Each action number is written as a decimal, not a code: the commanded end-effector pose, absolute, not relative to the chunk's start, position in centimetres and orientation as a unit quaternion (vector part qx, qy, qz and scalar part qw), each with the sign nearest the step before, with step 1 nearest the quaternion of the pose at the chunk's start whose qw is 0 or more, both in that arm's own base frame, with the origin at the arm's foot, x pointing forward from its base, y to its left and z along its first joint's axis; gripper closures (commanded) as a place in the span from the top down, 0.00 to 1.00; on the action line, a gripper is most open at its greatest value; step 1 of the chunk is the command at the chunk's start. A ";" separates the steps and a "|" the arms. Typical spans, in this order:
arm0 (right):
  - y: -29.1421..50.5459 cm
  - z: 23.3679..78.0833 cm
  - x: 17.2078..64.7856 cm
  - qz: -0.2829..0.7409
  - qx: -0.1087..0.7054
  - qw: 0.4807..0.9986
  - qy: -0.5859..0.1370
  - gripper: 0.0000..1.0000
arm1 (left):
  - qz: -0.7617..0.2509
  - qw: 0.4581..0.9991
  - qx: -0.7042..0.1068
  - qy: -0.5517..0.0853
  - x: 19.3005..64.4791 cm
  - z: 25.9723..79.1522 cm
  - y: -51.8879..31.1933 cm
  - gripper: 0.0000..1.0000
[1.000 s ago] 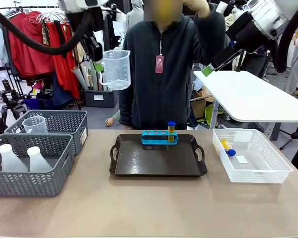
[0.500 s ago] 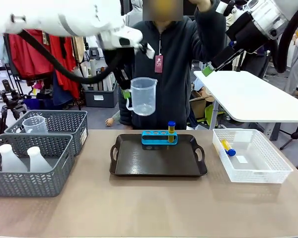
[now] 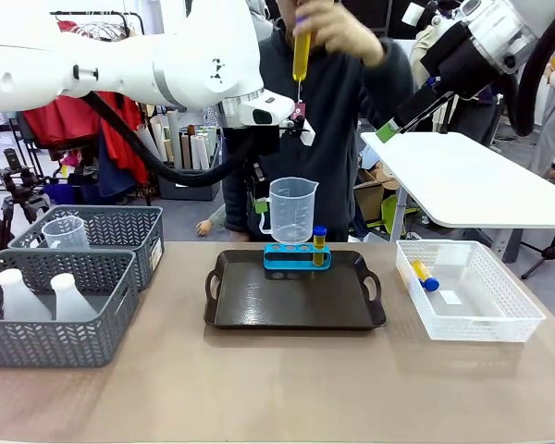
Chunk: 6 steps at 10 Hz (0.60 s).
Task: Prepare the laboratory tools.
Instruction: Pick up one Large Measuring Cup and place it on the Handle tray.
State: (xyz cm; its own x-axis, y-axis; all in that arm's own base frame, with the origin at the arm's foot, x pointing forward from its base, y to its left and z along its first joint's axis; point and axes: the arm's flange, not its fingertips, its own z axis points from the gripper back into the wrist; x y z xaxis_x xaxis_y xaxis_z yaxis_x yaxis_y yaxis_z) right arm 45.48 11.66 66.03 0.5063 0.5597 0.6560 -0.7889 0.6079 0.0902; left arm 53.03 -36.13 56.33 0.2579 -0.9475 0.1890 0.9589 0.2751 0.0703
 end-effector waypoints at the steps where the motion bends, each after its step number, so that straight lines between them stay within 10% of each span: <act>1: 11.5 66.1 45.5 0.398 0.196 0.844 -0.300 1.00 | -0.599 0.795 -0.023 -0.095 52.8 56.4 -35.8 0.00; 6: 11.5 66.1 45.5 0.398 0.196 0.844 -0.300 1.00 | -0.597 0.797 -0.038 -0.082 52.9 54.1 -37.1 0.00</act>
